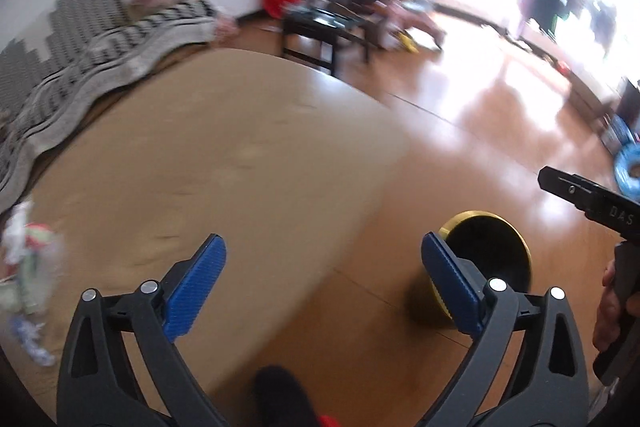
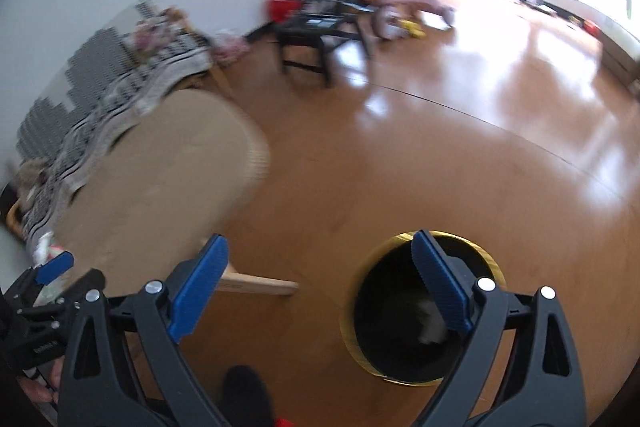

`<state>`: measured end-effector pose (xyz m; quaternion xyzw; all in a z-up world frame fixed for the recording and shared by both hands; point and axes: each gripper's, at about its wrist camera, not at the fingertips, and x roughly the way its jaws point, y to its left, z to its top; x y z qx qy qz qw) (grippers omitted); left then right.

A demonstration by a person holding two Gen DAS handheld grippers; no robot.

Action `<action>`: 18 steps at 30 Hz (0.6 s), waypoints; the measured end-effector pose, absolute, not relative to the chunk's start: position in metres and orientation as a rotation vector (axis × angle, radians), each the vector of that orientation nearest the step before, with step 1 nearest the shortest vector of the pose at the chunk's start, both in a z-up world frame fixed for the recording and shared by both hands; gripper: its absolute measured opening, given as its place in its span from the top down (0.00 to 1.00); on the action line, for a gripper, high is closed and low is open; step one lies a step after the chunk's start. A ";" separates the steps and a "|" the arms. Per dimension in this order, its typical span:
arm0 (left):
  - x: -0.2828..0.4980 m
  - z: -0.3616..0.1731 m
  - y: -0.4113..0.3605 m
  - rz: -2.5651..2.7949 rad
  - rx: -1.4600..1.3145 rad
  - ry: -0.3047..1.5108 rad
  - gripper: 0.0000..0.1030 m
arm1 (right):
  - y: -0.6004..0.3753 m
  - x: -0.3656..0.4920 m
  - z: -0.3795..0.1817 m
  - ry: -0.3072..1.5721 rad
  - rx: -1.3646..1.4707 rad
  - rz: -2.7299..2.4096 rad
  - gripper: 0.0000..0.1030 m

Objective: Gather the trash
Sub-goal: 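Move both tools back over the table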

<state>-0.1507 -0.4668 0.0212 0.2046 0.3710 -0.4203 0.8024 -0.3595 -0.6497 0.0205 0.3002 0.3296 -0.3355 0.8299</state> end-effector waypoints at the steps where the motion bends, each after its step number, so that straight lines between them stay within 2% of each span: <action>1: -0.135 0.032 -0.443 -0.870 0.411 0.790 0.07 | -0.638 -0.335 0.028 0.700 0.620 -0.666 0.13; 8: -0.055 0.054 -0.295 -0.617 0.332 0.756 0.07 | -0.528 -0.180 0.054 0.733 0.512 -0.356 0.13; 12: -0.012 0.043 -0.209 -0.481 0.267 0.808 0.07 | -0.446 -0.093 0.069 0.742 0.416 -0.176 0.13; 18: 0.033 0.018 -0.102 -0.312 0.187 0.846 0.07 | -0.346 -0.013 0.070 0.777 0.320 -0.014 0.13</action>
